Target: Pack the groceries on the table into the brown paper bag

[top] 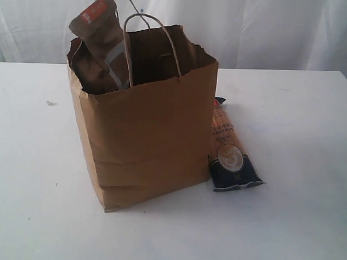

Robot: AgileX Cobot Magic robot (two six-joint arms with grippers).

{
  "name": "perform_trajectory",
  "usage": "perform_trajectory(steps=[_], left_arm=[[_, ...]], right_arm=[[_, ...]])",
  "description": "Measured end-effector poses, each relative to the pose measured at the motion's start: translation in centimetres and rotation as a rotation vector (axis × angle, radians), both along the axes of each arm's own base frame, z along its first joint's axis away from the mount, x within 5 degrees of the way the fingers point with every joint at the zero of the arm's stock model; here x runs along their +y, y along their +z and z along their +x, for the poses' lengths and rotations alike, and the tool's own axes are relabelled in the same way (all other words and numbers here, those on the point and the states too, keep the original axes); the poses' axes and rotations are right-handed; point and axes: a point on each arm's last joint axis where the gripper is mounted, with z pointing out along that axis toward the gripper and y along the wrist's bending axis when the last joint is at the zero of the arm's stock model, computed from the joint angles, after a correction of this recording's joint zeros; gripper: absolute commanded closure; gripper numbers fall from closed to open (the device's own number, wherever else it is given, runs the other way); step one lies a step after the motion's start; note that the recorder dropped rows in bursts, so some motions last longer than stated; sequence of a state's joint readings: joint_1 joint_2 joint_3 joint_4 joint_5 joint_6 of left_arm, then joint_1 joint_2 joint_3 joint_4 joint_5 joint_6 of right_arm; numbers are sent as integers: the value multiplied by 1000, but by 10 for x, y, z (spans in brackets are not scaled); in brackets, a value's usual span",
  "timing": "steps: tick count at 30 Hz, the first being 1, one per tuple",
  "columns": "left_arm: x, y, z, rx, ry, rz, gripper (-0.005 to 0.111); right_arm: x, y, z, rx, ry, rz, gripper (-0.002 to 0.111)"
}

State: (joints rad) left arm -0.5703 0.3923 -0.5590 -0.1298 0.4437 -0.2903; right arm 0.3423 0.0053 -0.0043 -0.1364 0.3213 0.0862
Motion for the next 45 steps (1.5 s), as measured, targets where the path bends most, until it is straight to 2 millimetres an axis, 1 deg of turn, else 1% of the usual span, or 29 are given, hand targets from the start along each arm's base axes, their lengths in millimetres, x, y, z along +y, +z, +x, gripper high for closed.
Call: perform_trajectory(steps=[21, 24, 28, 30, 33, 35, 39, 44, 45], left_arm=[[1, 0, 1, -25, 8, 18, 107], [2, 3, 2, -76, 5, 25, 107], [3, 2, 3, -225, -3, 42, 107], [4, -4, 3, -291, 7, 31, 107], [6, -28, 4, -340, 27, 16, 107], [7, -46, 4, -335, 42, 11, 107], [11, -78, 2, -289, 73, 11, 107], [15, -100, -2, -285, 106, 8, 107], [17, -107, -3, -287, 116, 9, 107]], right_arm=[[0, 0, 0, 2, 0, -1, 108], [0, 0, 0, 2, 0, -1, 108], [0, 0, 0, 2, 0, -1, 108], [0, 0, 0, 2, 0, -1, 108], [0, 0, 0, 2, 0, -1, 108], [0, 0, 0, 2, 0, -1, 108], [0, 0, 0, 2, 0, -1, 108], [0, 0, 0, 2, 0, -1, 108], [0, 0, 0, 2, 0, -1, 108]])
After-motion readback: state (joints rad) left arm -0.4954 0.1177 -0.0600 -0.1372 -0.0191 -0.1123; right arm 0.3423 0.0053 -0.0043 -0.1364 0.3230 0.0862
